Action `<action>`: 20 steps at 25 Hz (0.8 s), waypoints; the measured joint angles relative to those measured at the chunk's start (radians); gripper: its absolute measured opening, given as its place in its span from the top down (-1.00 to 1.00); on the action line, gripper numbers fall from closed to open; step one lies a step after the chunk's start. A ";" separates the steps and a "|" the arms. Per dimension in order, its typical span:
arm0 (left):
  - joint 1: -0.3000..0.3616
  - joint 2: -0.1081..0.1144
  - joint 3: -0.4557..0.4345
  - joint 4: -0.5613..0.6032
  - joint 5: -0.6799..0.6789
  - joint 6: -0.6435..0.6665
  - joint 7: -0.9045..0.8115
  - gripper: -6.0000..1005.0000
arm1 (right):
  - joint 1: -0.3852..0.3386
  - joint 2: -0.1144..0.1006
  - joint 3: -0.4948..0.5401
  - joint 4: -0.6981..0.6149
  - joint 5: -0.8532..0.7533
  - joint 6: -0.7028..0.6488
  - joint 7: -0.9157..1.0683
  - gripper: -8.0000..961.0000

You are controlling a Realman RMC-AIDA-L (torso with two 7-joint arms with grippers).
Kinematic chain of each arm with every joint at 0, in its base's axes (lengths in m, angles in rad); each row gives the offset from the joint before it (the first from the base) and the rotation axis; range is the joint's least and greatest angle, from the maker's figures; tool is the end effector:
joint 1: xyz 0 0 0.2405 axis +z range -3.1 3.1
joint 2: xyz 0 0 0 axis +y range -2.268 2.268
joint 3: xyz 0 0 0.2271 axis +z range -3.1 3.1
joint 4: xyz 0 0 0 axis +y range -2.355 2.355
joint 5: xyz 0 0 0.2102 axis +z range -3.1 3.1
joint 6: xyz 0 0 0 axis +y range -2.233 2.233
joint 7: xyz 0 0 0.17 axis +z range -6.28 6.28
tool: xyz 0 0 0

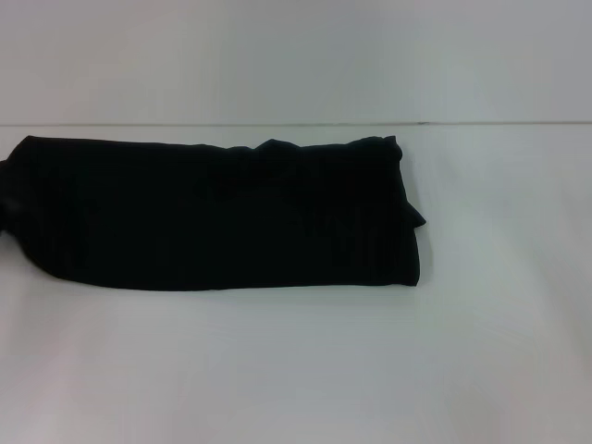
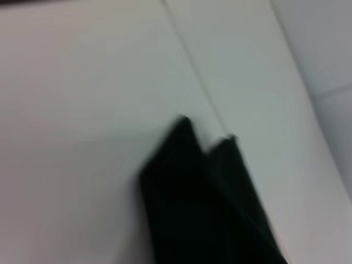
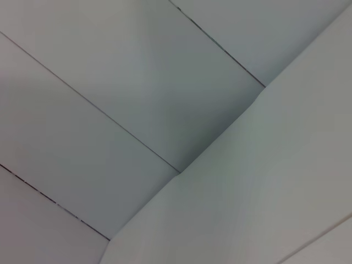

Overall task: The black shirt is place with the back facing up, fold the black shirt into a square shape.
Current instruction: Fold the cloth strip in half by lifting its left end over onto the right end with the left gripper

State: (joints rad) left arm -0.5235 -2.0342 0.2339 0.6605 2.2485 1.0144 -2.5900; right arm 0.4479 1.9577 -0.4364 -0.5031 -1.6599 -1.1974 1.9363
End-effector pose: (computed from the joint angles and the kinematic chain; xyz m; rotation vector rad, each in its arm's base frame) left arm -0.3671 0.3683 0.0829 -1.1898 -1.9871 -0.9127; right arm 0.3246 0.3703 0.1003 -1.6408 1.4758 1.1468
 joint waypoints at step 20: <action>-0.287 -0.111 0.507 0.185 -0.006 0.063 -0.056 0.81 | 0.007 0.007 -0.002 0.000 0.000 -0.009 -0.006 -0.40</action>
State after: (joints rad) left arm -0.8109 -2.1450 0.7412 0.8458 2.2422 1.0774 -2.6463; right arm 0.4551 1.9651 -0.4388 -0.5031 -1.6597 -1.2059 1.9300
